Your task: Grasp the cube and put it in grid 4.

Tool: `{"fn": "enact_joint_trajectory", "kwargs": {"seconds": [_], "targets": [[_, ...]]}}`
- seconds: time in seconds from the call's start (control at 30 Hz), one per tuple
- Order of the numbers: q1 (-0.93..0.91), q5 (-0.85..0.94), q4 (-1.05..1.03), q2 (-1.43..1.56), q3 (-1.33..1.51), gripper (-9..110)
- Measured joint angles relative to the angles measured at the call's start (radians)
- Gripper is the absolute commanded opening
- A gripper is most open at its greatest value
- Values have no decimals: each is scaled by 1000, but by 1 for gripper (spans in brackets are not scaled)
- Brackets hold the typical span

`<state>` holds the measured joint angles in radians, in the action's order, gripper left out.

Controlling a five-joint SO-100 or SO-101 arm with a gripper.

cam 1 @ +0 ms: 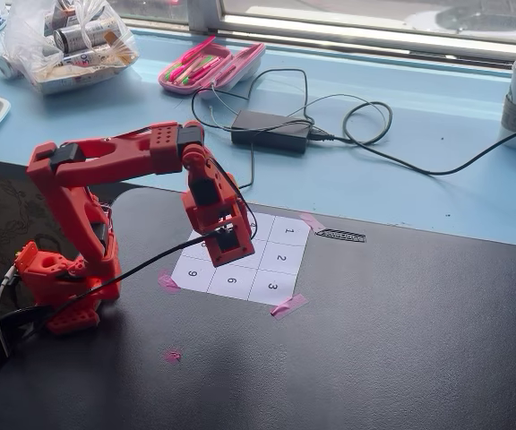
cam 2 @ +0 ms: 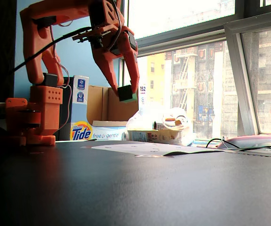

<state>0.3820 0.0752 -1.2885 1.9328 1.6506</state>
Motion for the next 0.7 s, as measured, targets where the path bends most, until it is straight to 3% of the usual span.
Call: {"fn": "enact_joint_trajectory", "kwargs": {"seconds": [0.7], "targets": [[324,-66,58,-403,-322,0]]}}
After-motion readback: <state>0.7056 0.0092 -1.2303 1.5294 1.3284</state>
